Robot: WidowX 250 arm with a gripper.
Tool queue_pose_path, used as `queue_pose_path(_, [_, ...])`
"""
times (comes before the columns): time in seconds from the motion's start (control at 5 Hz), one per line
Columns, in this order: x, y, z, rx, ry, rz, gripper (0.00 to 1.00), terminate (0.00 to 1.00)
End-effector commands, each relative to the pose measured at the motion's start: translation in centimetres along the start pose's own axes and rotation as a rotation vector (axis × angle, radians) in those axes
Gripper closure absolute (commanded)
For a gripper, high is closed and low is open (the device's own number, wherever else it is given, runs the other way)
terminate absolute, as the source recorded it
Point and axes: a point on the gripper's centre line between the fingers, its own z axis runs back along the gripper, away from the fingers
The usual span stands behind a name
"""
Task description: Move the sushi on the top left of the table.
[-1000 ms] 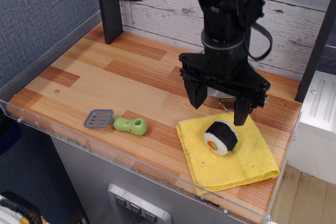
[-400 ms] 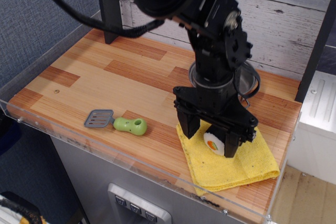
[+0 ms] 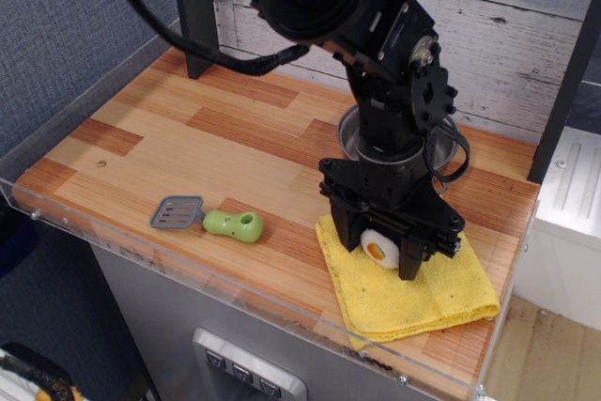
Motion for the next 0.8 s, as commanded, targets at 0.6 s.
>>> queue_pose_path(0.6, [1.8, 0.4, 6.5, -0.004, -0.12, 0.032, 1.0, 0.0])
